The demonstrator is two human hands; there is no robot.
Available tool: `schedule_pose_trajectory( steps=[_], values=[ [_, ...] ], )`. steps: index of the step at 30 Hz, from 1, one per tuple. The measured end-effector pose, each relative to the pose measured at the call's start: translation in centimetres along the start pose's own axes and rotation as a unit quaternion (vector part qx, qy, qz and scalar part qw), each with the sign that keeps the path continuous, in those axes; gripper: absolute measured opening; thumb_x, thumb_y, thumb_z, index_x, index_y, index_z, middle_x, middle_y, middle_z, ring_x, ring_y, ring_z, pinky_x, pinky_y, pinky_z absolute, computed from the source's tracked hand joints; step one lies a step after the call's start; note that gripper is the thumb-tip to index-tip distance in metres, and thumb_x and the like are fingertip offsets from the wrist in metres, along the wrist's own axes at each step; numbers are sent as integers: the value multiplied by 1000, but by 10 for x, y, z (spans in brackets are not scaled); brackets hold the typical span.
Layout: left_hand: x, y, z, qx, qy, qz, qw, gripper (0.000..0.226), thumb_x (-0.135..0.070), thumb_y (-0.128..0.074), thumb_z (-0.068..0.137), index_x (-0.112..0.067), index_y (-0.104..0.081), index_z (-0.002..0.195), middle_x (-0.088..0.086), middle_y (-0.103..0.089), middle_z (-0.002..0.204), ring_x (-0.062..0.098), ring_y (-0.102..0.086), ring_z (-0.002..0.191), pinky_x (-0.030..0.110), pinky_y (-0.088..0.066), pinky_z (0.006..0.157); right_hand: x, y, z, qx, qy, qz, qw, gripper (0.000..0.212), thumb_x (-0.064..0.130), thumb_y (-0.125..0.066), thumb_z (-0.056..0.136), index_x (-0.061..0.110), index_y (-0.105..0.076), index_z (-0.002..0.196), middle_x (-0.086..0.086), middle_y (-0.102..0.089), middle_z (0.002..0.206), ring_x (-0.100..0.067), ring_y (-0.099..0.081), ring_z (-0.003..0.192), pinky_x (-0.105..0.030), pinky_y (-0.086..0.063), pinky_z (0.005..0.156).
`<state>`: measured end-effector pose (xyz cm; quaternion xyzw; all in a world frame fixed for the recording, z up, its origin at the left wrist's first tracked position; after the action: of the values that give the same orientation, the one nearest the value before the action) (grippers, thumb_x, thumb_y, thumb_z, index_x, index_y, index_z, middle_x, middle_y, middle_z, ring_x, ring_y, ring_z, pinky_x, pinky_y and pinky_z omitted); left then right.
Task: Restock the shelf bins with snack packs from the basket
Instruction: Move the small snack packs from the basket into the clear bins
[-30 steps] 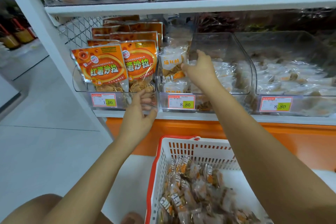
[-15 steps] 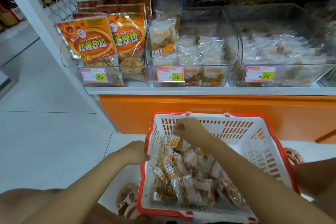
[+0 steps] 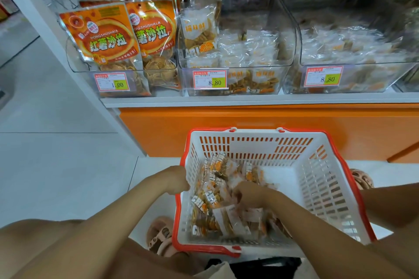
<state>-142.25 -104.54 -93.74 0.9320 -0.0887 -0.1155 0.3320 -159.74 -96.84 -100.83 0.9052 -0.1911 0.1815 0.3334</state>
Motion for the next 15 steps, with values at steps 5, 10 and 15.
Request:
schedule_pose_trajectory(
  steps=[5, 10, 15],
  values=[
    [-15, 13, -14, -35, 0, -35, 999, 28, -36, -55, 95, -9, -53, 85, 3, -48, 72, 9, -40, 54, 18, -32, 49, 2, 41, -12, -57, -3, 75, 996, 22, 18, -67, 86, 14, -51, 72, 0, -60, 69, -12, -60, 61, -20, -49, 63],
    [-49, 12, -24, -85, -74, -104, 988, 57, -71, -53, 79, -18, -54, 97, -1, -54, 76, 10, -53, 66, 24, -43, 62, 19, 89, -28, -179, -21, 191, 965, 23, 25, -57, 94, 8, -58, 78, -9, -69, 73, -11, -62, 53, -24, -55, 55],
    [-75, 14, -34, -135, -112, -132, 975, 41, -46, -54, 92, -14, -54, 118, 4, -62, 106, 16, -60, 89, 24, -45, 67, 58, 110, -48, -249, 3, 153, 956, 34, 32, -48, 97, 7, -61, 78, -18, -71, 87, -18, -58, 64, -30, -51, 65]
  ],
)
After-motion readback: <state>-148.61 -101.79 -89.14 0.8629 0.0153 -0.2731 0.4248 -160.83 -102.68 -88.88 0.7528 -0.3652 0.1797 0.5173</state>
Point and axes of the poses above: each hand's wrist, its own z-axis towards the middle knuckle, its own y-axis out of the back of the hand, x = y × z, the point moved 8 cm from there along z, towards the middle knuckle
